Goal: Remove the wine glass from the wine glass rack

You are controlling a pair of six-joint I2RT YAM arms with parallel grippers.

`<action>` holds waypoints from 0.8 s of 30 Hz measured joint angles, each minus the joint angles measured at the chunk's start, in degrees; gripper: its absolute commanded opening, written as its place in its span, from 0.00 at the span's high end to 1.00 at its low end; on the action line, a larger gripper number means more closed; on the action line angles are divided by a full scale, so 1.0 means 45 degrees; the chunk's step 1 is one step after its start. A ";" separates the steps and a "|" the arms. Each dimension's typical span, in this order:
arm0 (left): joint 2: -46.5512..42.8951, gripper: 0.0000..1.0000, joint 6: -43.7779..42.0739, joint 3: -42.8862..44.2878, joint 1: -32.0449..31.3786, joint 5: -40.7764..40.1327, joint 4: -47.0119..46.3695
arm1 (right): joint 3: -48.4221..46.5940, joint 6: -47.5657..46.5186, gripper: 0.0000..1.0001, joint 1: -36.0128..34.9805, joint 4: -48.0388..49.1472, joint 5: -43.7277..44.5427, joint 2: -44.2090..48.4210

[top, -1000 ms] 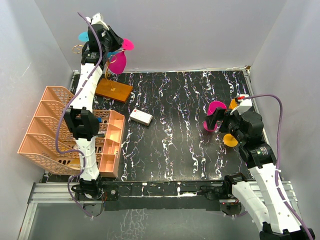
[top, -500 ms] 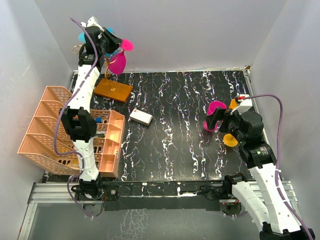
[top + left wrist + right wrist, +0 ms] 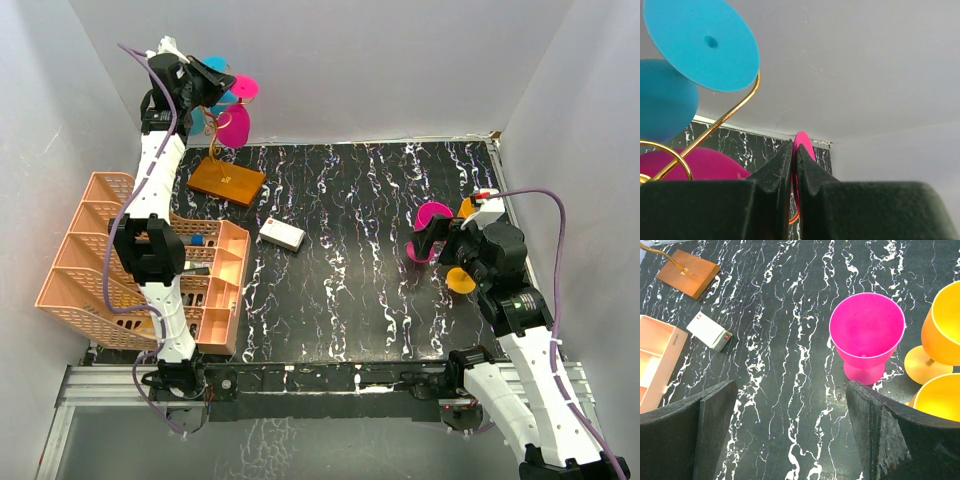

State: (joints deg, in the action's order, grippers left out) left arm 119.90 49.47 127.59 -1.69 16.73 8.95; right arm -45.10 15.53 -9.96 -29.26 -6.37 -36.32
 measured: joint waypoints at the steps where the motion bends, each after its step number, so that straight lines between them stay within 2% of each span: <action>1: 0.0000 1.00 0.0073 -0.0058 0.0029 0.0107 0.0000 | 0.0000 0.0000 0.01 0.0000 0.0000 0.0000 0.0000; 24: 0.0000 1.00 0.0913 -0.0233 0.0185 0.2103 -0.0651 | 0.0005 0.0000 0.01 0.0000 0.0189 0.0000 -0.0010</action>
State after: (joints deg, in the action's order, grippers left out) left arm 119.90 53.58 126.54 -0.86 26.20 6.02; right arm -45.08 15.53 -9.96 -28.40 -6.37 -36.36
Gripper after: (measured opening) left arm 0.031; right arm 0.993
